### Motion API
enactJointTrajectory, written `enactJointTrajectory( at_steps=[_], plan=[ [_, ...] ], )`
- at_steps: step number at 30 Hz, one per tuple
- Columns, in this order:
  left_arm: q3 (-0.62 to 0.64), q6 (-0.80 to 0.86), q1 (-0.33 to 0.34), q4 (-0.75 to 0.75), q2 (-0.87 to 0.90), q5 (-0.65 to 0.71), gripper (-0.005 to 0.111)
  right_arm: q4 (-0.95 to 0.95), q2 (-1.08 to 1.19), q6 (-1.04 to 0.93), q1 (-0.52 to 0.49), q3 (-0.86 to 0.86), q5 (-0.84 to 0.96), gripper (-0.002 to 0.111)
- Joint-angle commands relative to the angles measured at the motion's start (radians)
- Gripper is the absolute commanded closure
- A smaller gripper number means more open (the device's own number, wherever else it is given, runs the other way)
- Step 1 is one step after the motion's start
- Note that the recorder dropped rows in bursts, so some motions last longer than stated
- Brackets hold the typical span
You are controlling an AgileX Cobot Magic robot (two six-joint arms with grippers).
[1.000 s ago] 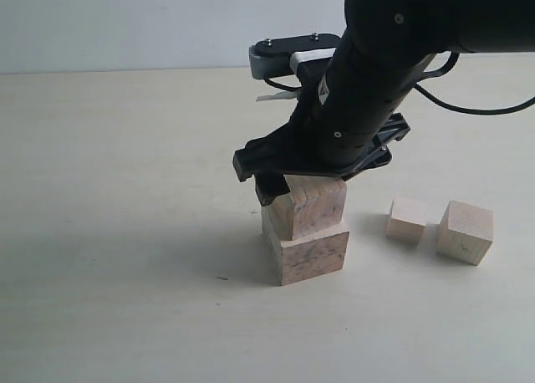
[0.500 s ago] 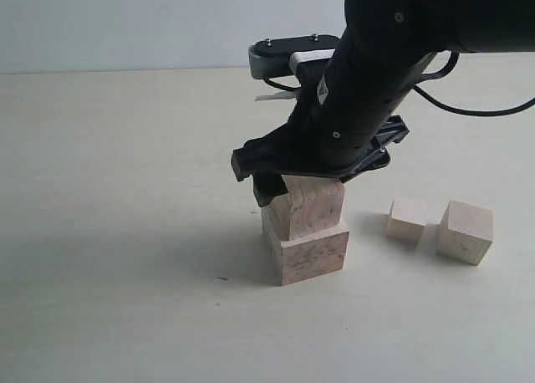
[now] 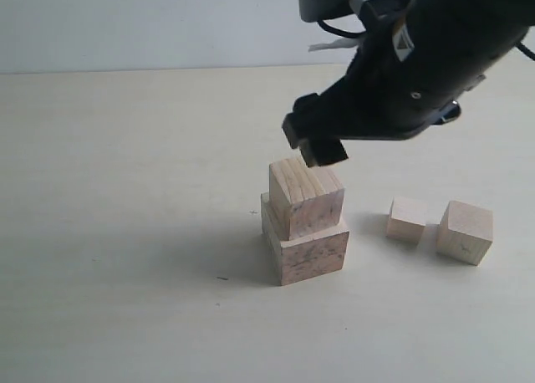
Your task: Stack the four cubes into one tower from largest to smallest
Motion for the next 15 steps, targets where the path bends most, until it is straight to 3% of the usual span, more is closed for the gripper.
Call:
enactJointTrajectory(
  at_steps=[1, 15],
  plan=[
    [0.004, 0.001, -0.007, -0.006, -0.007, -0.001, 0.107, -0.012, -0.087, 0.025, 0.001, 0.106, 0.008, 0.025],
    [0.004, 0.002, -0.007, -0.006, -0.007, -0.001, 0.107, 0.032, -0.131, 0.014, 0.001, 0.236, -0.111, 0.025]
  ],
)
